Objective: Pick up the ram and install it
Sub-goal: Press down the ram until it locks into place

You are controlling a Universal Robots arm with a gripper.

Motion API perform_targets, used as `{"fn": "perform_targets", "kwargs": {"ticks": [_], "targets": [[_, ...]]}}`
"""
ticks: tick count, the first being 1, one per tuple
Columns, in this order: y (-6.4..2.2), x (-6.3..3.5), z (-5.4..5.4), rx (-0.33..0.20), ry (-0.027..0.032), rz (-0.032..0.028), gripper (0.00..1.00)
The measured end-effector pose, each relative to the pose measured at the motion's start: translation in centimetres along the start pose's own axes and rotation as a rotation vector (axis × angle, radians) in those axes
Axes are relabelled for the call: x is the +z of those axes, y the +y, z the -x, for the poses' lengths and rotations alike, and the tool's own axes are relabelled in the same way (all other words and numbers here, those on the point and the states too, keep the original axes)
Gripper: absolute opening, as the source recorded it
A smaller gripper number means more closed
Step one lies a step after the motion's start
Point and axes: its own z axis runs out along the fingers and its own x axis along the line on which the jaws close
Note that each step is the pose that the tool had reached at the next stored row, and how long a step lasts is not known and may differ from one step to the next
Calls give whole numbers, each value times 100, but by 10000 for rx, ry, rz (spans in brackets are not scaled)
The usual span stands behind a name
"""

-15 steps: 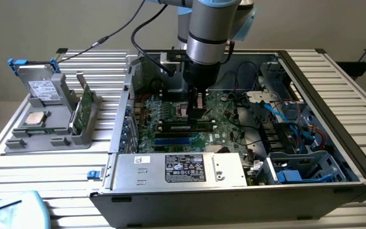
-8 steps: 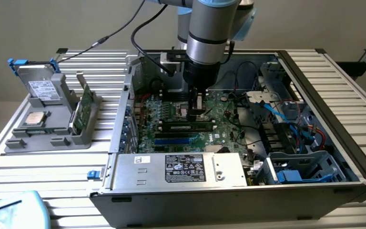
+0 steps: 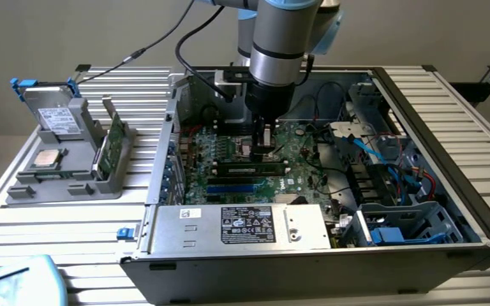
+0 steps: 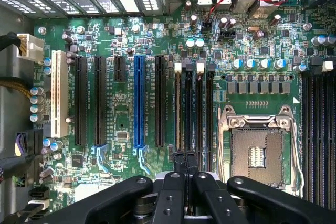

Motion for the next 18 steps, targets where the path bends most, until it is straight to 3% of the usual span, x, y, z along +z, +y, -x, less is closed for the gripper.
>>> {"fn": "perform_targets", "kwargs": {"ticks": [8,15,18], "targets": [[-6,1,0,0,2,1,11],[-236,-17,-11,-8,0,128,11],[-281,-14,-11,-11,-4,132,11]]}}
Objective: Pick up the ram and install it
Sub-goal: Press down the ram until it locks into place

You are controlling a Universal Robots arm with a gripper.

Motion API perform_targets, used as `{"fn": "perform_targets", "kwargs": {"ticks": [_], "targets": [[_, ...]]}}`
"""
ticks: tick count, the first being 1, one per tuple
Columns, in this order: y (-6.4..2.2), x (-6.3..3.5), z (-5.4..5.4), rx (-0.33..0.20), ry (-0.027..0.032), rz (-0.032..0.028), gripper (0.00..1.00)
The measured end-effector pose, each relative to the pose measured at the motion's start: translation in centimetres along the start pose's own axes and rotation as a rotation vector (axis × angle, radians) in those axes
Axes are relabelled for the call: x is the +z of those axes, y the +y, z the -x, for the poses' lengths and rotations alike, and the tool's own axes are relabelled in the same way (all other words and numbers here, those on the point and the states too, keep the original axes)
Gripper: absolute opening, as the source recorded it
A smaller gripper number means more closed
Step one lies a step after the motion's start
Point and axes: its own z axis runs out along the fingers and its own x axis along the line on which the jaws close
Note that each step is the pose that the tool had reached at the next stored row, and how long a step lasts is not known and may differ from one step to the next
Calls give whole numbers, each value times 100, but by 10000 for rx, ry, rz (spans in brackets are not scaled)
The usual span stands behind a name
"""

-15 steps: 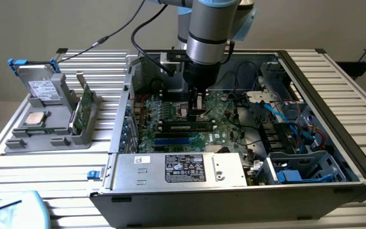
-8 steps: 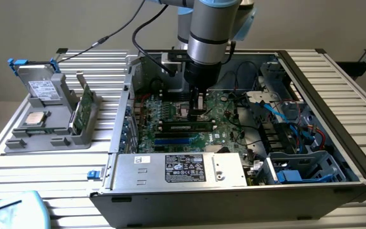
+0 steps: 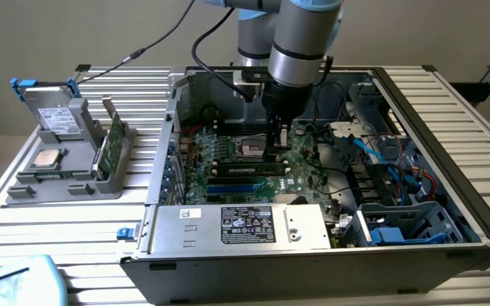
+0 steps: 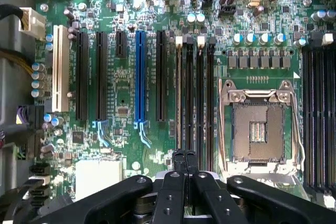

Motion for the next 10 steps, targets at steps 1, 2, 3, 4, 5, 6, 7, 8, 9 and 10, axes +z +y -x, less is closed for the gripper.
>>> {"fn": "perform_targets", "kwargs": {"ticks": [1,2,3,4,5,6,7,8,9,10], "targets": [[-1,13,0,0,1,-3,11],[-3,31,1,0,1,-5,11],[-5,48,2,0,3,-6,11],[-7,67,4,0,2,-7,11],[-9,85,5,0,3,-7,11],[-10,101,5,1,6,-6,11],[-12,115,5,1,14,-4,11],[-13,127,5,1,16,-2,11],[-13,134,6,1,12,-3,11],[-13,135,6,1,10,-3,11]]}}
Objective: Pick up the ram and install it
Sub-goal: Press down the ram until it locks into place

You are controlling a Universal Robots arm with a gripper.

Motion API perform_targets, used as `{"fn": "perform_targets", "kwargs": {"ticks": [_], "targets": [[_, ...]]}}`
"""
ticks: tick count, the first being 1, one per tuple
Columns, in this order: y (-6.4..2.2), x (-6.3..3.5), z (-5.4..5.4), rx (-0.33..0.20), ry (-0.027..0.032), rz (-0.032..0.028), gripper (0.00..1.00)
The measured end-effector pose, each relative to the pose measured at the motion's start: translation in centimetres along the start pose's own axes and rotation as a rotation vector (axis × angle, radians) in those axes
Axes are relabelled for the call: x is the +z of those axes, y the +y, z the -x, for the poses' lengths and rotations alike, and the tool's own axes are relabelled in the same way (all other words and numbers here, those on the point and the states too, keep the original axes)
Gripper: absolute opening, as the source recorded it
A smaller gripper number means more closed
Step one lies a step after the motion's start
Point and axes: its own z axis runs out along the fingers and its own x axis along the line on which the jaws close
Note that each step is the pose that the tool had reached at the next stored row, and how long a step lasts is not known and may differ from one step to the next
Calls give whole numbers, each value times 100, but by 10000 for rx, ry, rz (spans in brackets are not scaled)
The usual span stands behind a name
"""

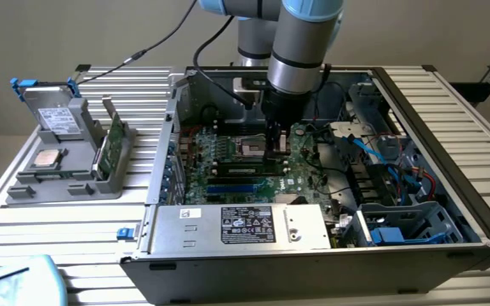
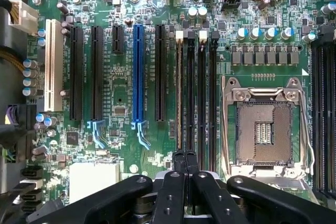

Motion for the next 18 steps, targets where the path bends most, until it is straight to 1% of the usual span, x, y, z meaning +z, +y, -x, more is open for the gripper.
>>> {"fn": "perform_targets", "kwargs": {"ticks": [2,4,6,7,14,18], "targets": [[0,3,1,0,-7,-3,11],[4,-32,3,-2,-30,-12,11],[23,-83,-4,0,-8,-3,11],[39,-93,-4,-1,-10,-3,11],[258,-75,-6,0,-4,-3,11],[371,-63,-7,2,12,-4,11]]}}
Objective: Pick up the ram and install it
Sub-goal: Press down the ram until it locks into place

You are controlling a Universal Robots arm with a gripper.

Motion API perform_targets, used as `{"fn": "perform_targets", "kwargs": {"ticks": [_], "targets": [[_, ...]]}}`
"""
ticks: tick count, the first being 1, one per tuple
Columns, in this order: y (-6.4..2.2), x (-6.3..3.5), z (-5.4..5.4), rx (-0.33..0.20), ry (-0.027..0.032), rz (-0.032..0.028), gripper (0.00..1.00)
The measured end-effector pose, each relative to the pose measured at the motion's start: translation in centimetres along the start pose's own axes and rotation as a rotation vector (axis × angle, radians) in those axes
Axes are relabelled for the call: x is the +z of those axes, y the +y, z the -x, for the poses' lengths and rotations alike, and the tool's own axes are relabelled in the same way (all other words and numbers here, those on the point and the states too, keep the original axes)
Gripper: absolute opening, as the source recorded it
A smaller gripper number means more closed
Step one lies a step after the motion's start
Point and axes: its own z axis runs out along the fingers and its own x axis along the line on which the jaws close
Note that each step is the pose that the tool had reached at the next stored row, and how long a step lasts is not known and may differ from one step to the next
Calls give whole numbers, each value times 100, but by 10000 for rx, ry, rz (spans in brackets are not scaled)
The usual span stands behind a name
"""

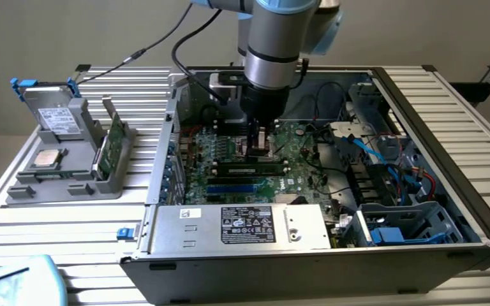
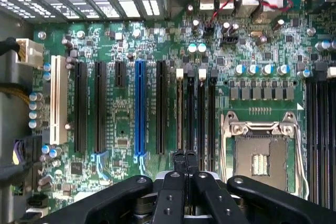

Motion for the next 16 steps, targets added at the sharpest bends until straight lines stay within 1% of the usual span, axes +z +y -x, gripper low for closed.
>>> {"fn": "perform_targets", "kwargs": {"ticks": [2,4,11,16], "targets": [[32,3,0,1,5,1,11],[32,6,0,0,6,0,11],[29,63,3,-1,6,0,11],[26,108,4,3,24,5,11]]}}
